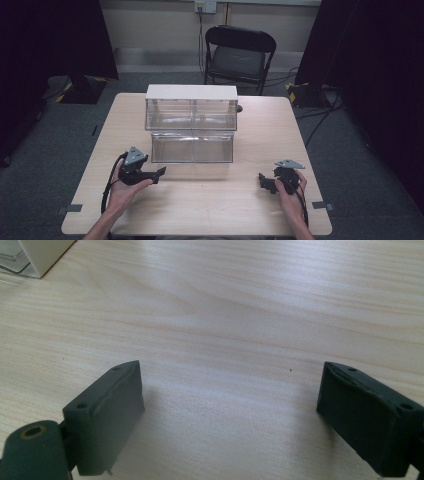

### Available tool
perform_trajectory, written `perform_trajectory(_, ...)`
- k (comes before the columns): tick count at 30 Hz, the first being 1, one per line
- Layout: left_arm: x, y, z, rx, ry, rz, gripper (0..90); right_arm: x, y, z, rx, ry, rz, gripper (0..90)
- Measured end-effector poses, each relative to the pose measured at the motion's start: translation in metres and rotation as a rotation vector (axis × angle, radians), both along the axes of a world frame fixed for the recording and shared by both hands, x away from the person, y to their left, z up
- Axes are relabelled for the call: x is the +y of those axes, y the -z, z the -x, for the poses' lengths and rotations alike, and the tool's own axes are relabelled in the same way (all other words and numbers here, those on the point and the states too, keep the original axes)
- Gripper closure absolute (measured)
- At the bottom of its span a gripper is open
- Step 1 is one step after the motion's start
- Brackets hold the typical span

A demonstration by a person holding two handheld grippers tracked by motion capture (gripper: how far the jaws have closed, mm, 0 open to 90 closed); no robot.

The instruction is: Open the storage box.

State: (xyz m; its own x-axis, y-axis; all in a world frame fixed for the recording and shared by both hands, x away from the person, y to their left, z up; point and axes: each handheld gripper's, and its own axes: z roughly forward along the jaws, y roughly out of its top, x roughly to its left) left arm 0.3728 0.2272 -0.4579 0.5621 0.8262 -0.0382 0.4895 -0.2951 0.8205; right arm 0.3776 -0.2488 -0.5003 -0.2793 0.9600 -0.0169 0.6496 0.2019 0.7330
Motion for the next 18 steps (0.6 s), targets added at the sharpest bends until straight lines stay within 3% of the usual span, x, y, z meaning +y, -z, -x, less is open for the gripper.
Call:
perform_trajectory(12, 0.000, 0.003, -0.010, 0.010, 0.002, 0.008, 15.9, 0.000, 0.000, 0.000, 0.000, 0.000, 0.002, 10.6)
perform_trajectory(15, 0.001, 0.006, -0.014, 0.039, 0.008, 0.022, 15.8, 0.000, 0.000, 0.000, 0.000, 0.000, 0.002, 10.6)
perform_trajectory(17, -0.002, 0.010, -0.016, 0.051, 0.007, 0.006, 15.8, 0.000, 0.000, 0.000, 0.000, 0.000, 0.002, 10.6)
perform_trajectory(18, -0.005, 0.011, -0.018, 0.054, 0.012, 0.031, 15.8, 0.000, 0.000, 0.000, 0.000, 0.000, 0.001, 10.6)
